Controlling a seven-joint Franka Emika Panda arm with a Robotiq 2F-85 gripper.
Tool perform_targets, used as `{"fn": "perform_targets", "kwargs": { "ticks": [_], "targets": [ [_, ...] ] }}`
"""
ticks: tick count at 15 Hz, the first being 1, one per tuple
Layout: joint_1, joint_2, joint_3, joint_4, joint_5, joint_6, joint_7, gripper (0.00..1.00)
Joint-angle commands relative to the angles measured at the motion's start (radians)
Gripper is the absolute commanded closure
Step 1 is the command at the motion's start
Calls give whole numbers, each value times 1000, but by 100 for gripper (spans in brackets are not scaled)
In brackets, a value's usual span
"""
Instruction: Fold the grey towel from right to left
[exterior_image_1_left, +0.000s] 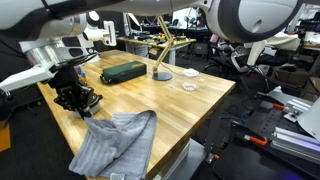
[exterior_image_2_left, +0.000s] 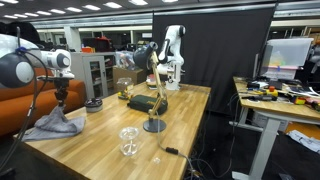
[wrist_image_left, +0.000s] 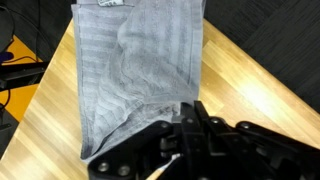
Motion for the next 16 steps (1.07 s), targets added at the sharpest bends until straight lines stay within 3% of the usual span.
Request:
{"fn": "perform_targets", "kwargs": {
  "ticks": [1, 10, 16],
  "targets": [
    [-9, -33, 18, -29, 19, -62, 31, 99],
    [-8, -33, 75, -30, 96, -82, 186, 99],
    [2, -22, 58, -31, 67, -55, 153, 95]
  ]
}}
